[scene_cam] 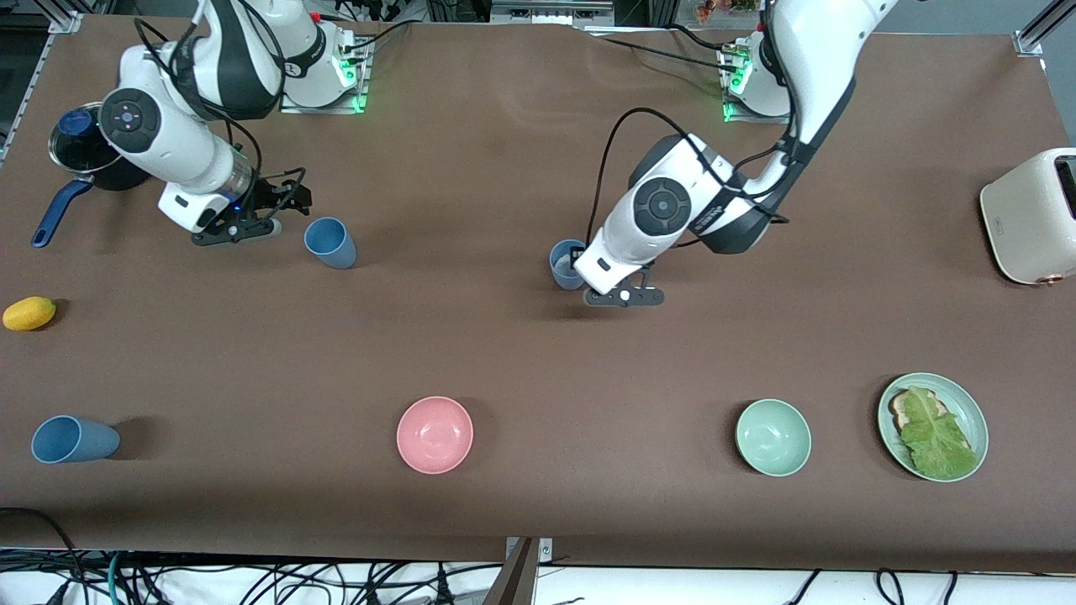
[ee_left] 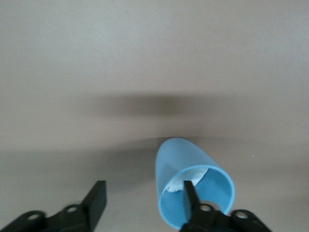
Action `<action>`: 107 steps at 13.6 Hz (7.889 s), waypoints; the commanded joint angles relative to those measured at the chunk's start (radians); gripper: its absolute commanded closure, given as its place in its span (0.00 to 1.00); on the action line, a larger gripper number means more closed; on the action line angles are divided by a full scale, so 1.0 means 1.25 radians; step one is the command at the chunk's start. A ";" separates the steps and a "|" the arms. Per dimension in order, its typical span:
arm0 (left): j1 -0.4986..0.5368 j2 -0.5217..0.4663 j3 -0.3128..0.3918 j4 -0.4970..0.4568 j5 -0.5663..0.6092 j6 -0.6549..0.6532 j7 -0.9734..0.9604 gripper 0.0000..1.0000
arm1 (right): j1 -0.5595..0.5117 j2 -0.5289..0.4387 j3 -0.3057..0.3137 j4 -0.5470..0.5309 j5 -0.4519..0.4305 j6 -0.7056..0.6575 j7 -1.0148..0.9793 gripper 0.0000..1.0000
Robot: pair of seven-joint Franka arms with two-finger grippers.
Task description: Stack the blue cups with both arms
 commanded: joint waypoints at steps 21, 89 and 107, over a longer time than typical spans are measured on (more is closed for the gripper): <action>0.091 -0.456 0.361 -0.044 -0.066 -0.323 0.573 0.00 | 0.065 0.159 0.052 0.250 0.024 -0.111 0.127 1.00; 0.088 -0.381 0.351 0.044 -0.065 -0.345 0.548 0.00 | 0.166 0.197 -0.097 0.755 -0.006 -0.556 0.222 0.00; 0.090 -0.381 0.351 0.043 -0.065 -0.347 0.549 0.00 | 0.012 0.159 -0.042 0.724 -0.028 -0.471 0.196 0.00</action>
